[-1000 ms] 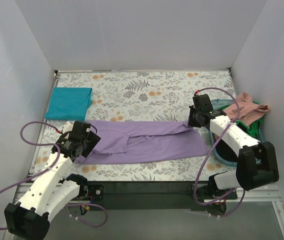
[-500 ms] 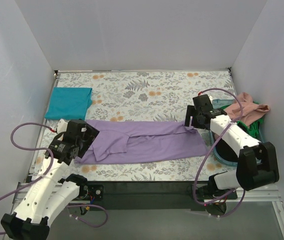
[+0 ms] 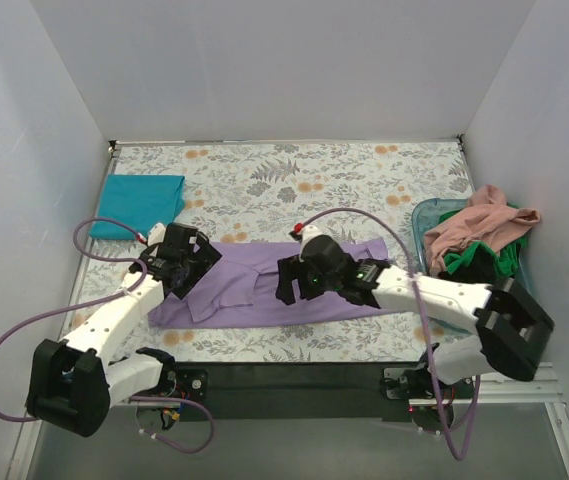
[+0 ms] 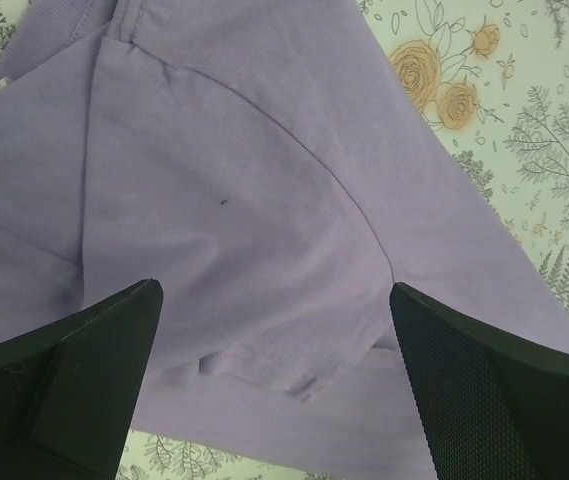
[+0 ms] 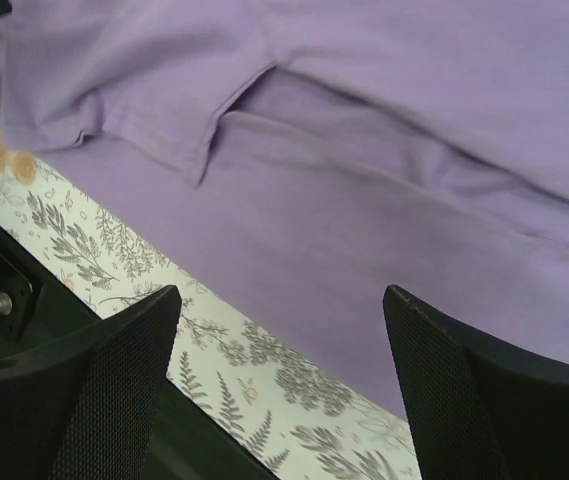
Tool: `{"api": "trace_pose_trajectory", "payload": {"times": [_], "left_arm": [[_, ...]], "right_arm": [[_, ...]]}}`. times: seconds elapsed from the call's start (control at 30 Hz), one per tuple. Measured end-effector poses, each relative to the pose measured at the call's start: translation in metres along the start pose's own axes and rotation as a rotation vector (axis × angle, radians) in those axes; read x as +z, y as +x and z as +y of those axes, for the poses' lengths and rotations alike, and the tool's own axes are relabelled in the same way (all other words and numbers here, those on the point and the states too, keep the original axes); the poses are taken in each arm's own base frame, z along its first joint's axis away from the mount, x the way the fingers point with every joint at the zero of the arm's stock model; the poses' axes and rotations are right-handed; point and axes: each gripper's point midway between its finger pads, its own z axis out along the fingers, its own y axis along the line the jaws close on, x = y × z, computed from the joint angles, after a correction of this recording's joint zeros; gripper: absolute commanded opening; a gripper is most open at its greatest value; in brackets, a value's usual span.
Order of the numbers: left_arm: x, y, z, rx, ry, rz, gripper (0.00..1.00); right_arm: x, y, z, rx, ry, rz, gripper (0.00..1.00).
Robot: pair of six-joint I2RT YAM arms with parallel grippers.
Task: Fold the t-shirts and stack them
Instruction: Fold the tshirt
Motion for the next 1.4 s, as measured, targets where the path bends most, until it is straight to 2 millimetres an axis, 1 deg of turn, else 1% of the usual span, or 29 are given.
{"api": "trace_pose_trajectory", "payload": {"times": [0.07,0.13,0.2,0.27,0.33,0.47,0.67,0.77,0.8,0.9,1.0,1.07,1.1,1.17,1.2,1.3,1.4], "left_arm": [[0.008,0.004,0.001,0.004,0.007,0.012,0.98],[0.016,0.007,0.001,0.004,0.012,0.023,0.98],[0.022,0.009,0.003,0.005,0.012,0.031,0.98],[0.027,0.012,0.006,0.005,0.005,0.041,0.98],[0.033,0.013,0.009,0.003,-0.004,0.048,0.98],[0.043,0.017,0.021,-0.012,-0.022,0.057,0.98],[0.045,0.014,0.017,-0.03,0.015,0.055,0.98],[0.045,0.014,0.015,-0.033,0.027,0.056,0.98],[0.045,0.013,0.015,-0.034,0.03,0.056,0.98],[0.045,0.013,0.014,-0.036,0.039,0.053,0.98],[0.045,0.013,0.014,-0.038,0.047,0.047,0.98],[0.044,0.013,0.014,-0.04,0.05,0.044,0.98],[0.044,0.012,0.015,-0.041,0.05,0.043,0.98],[0.044,0.011,0.015,-0.044,0.047,0.038,0.98],[0.044,0.011,0.016,-0.046,0.044,0.034,0.98],[0.044,0.01,0.017,-0.052,0.037,0.028,0.98],[0.044,0.009,0.019,-0.055,0.028,0.023,0.98]], "right_arm": [[0.022,0.016,0.016,-0.009,-0.019,0.067,0.77],[0.043,0.023,0.029,-0.012,-0.031,0.107,0.72],[0.063,0.023,0.041,-0.003,-0.043,0.123,0.67],[0.077,0.02,0.048,0.015,-0.053,0.125,0.63],[0.088,0.018,0.053,0.027,-0.063,0.122,0.61],[0.102,0.017,0.057,0.053,-0.067,0.121,0.59],[0.119,0.026,0.059,0.076,-0.069,0.158,0.56],[0.125,0.028,0.062,0.082,-0.078,0.173,0.51],[0.127,0.027,0.064,0.084,-0.085,0.171,0.46],[0.132,0.026,0.069,0.094,-0.105,0.172,0.34],[0.132,0.028,0.07,0.099,-0.111,0.179,0.22],[0.132,0.028,0.071,0.103,-0.112,0.179,0.17],[0.132,0.028,0.071,0.104,-0.112,0.178,0.13],[0.132,0.027,0.072,0.108,-0.113,0.174,0.06],[0.131,0.028,0.072,0.111,-0.113,0.173,0.01],[0.122,0.028,0.069,0.119,-0.101,0.164,0.01],[0.108,0.024,0.066,0.124,-0.093,0.144,0.01]]}}
